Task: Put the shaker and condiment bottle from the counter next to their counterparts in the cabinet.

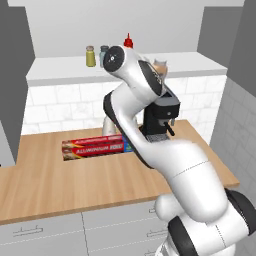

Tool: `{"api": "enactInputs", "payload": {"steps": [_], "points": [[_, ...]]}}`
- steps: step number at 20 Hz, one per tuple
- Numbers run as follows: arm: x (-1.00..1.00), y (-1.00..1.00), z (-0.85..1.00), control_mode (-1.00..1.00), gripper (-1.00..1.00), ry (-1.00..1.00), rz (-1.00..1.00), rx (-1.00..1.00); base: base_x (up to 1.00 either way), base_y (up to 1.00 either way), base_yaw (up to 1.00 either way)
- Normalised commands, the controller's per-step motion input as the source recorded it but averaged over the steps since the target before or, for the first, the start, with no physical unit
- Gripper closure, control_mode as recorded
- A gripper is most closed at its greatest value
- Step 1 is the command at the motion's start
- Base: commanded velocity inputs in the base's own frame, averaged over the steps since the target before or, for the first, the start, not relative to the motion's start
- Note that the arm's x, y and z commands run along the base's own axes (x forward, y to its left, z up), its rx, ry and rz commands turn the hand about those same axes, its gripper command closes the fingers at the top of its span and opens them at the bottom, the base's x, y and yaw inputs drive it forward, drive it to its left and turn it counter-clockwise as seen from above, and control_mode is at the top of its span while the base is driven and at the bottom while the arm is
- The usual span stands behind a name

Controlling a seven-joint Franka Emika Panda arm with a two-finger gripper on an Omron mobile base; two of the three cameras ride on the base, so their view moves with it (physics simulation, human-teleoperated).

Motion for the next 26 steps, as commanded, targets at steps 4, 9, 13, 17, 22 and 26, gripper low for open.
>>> {"api": "enactInputs", "payload": {"steps": [4, 9, 13, 17, 22, 26], "points": [[0.02, -0.11, 0.29, -1.0, 1.0, 0.01, 0.17, -0.03, 0.0, 0.0, 0.0], [0.12, -0.14, 0.37, -1.0, 1.0, 0.01, 0.23, -0.04, 0.0, 0.0, 0.0], [0.28, -0.25, 0.1, -1.0, 1.0, 0.06, 0.26, -0.01, 0.0, 0.0, 0.0], [0.35, 0.03, -0.21, -1.0, 1.0, 0.11, 0.19, -0.11, 0.0, 0.0, 0.0], [0.59, -0.11, 0.02, -1.0, 1.0, 0.03, 0.1, -0.01, 0.0, 0.0, 0.0], [0.38, -0.02, 0.07, -1.0, 1.0, 0.03, 0.09, -0.02, 0.0, 0.0, 0.0]]}}
